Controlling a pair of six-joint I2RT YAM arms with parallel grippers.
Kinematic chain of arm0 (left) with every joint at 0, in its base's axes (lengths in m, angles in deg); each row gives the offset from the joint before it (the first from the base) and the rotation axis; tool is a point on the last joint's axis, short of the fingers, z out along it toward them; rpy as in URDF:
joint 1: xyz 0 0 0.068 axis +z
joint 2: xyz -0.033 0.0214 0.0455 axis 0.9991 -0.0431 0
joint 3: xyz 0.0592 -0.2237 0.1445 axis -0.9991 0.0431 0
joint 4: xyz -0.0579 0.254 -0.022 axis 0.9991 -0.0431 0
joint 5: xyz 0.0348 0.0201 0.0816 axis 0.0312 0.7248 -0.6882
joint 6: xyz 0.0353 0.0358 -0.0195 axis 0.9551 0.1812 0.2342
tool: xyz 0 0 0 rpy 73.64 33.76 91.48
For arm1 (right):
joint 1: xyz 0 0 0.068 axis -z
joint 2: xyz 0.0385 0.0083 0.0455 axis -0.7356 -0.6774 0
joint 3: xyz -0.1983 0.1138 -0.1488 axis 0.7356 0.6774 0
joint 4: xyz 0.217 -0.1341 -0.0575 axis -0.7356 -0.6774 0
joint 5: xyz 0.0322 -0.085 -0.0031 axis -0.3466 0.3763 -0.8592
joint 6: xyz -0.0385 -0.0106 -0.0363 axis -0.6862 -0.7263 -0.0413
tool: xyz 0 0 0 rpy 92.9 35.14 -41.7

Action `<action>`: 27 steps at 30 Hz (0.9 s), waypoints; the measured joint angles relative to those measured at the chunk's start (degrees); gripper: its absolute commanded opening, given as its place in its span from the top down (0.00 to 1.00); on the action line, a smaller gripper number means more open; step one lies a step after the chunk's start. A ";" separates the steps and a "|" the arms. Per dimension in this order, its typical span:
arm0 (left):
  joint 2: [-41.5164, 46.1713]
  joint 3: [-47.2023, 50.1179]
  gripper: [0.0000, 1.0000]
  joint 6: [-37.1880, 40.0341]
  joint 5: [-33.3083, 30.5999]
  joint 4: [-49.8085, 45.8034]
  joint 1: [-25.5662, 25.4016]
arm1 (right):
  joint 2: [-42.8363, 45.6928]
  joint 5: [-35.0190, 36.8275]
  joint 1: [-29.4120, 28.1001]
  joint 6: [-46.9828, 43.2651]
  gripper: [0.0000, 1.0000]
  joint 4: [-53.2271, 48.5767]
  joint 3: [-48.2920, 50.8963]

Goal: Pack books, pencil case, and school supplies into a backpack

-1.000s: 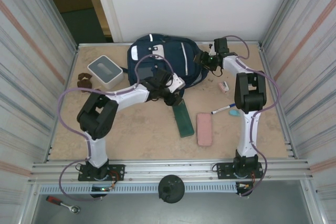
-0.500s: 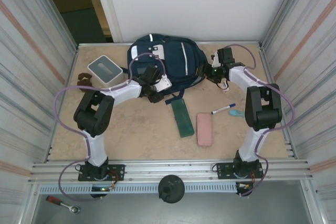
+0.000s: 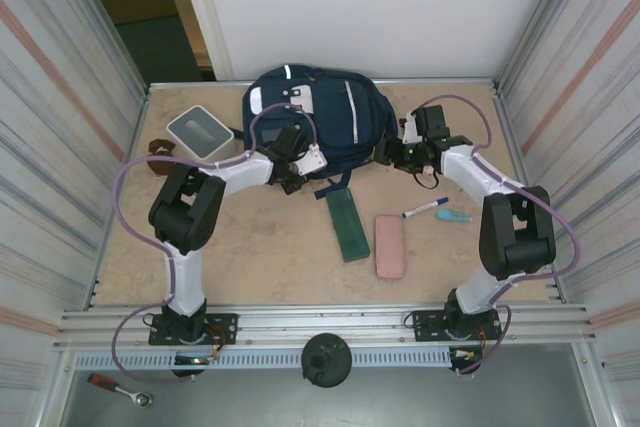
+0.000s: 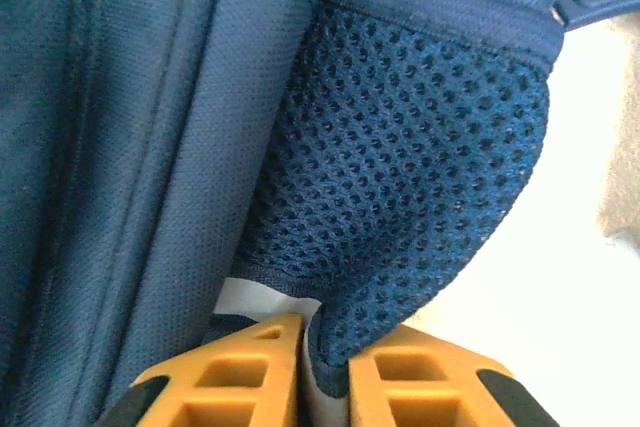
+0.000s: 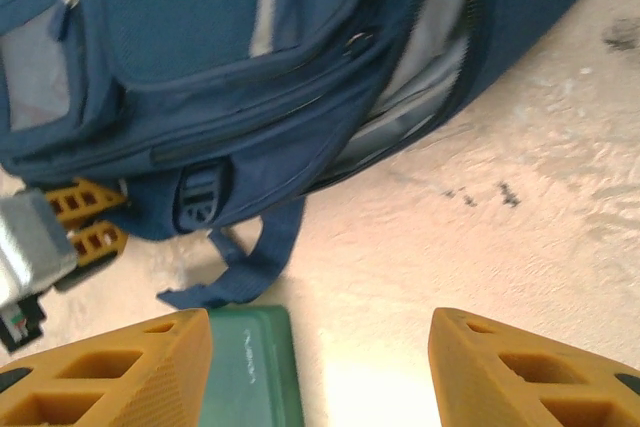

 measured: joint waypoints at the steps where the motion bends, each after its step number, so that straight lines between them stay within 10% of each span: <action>1: 0.33 0.00 0.95 -0.31 1.18 0.04 0.46 | 1.16 0.28 -0.96 -0.79 0.43 0.66 0.83; 27: 5.40 -2.84 1.00 -9.40 16.94 -3.61 6.67 | -9.49 20.06 -24.15 -14.29 0.51 41.16 12.72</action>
